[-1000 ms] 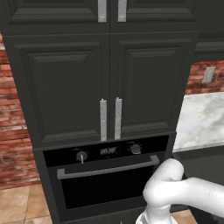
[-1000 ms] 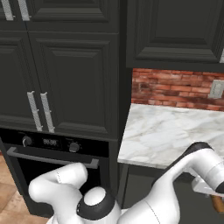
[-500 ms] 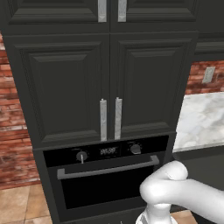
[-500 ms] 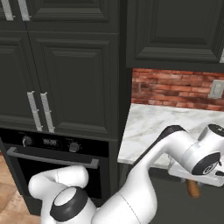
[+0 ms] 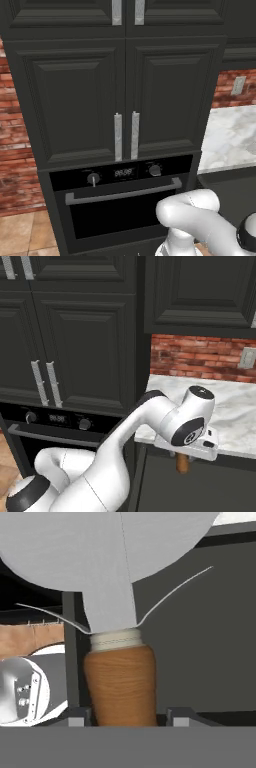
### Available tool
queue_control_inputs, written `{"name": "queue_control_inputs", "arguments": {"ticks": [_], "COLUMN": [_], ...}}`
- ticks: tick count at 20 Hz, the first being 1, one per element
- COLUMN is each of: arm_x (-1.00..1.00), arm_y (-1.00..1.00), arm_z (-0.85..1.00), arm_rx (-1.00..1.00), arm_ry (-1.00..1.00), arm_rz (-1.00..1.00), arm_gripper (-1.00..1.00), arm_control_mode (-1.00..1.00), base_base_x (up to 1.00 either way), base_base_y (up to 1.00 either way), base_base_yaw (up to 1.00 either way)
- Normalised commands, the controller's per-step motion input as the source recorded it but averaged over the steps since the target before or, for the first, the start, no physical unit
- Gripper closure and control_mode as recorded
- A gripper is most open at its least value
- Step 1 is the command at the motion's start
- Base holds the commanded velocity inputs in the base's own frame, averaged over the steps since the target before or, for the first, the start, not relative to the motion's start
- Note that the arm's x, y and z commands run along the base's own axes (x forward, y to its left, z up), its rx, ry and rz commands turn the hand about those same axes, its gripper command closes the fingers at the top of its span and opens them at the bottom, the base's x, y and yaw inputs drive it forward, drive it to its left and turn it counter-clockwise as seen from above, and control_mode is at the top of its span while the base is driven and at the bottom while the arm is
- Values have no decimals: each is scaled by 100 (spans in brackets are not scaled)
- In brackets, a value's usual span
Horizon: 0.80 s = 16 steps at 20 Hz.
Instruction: Take the pizza cutter from the drawer on the right and place it on the dining counter for cutting.
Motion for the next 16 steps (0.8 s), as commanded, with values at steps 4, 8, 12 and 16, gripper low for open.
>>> {"name": "queue_control_inputs", "arguments": {"ticks": [4,8,12,16], "arm_x": [-12,-16,-11,0], "arm_y": [100,100,100,100], "arm_z": [44,48,20,17], "arm_rx": [-5,-3,-3,-2], "arm_ry": [-4,-5,-1,0], "arm_rz": [0,0,0,0], "arm_gripper": [100,100,100,100], "arm_control_mode": [-100,-100,-100,-100], "base_base_x": [0,0,0,0], "base_base_y": [0,0,0,0], "base_base_yaw": [0,0,0,0]}}
